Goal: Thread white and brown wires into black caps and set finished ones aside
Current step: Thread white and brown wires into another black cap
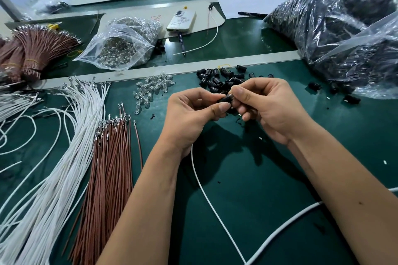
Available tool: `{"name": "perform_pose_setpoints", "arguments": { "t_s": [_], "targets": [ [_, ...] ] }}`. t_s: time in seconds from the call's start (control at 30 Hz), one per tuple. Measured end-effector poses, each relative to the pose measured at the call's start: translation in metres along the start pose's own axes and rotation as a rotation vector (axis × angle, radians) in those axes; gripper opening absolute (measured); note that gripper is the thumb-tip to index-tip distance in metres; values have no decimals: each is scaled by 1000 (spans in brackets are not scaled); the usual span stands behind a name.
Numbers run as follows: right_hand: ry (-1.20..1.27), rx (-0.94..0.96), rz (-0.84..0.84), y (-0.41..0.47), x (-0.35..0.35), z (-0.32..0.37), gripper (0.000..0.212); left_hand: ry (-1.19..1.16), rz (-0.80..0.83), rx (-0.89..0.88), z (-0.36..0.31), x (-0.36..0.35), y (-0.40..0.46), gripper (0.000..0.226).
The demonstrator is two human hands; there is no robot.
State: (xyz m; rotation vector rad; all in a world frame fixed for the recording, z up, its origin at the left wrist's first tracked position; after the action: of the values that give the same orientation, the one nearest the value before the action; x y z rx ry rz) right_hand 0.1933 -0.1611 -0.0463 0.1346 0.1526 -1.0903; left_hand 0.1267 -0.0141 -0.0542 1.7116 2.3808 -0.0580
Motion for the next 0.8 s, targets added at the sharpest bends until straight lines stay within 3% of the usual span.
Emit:
{"name": "perform_pose_setpoints", "arguments": {
  "t_s": [0.8],
  "targets": [
    [-18,26,-44,-2,-9,-5,18,-42,-33,57,4,-1,3,13]
  ]
}}
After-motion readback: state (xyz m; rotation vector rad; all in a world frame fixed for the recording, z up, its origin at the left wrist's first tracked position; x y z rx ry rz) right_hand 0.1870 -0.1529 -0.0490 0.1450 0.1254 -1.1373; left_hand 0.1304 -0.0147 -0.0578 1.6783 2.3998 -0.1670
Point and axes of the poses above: each hand's wrist, its own y-axis towards the middle knuckle, its own x-axis out of the back of the hand, z = x × y, the point moved 6 cm from there along y, towards the middle knuckle, and after that the axes turned 4 degrees about -z, right-handed, at the moved point
